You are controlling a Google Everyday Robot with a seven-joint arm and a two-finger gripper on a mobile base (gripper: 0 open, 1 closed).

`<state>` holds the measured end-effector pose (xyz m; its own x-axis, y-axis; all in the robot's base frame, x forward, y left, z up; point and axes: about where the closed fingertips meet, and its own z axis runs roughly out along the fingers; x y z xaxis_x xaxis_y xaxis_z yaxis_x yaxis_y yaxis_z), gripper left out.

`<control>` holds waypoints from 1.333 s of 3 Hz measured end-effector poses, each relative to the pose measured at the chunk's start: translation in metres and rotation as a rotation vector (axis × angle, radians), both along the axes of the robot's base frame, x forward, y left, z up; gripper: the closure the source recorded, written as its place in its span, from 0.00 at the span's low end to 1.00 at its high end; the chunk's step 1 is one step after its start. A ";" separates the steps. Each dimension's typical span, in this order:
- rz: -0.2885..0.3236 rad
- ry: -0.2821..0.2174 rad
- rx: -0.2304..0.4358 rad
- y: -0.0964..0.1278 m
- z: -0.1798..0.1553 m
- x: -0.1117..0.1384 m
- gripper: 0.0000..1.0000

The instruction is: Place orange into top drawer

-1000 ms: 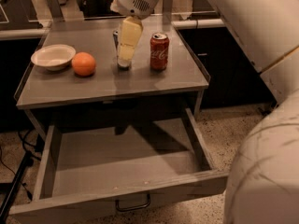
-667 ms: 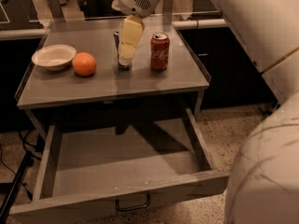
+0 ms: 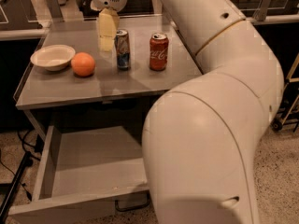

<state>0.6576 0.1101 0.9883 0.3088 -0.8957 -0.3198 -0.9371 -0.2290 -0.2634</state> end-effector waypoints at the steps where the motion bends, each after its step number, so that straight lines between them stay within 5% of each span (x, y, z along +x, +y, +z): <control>1: -0.006 -0.026 0.025 0.007 0.002 0.008 0.00; 4: 0.167 0.002 0.038 0.086 -0.024 0.019 0.00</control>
Offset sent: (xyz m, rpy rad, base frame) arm 0.0110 0.0524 -0.0120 -0.0565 0.0722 0.1616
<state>0.6769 0.1957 0.9639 0.4513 -0.8194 -0.3534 -0.8876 -0.3713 -0.2726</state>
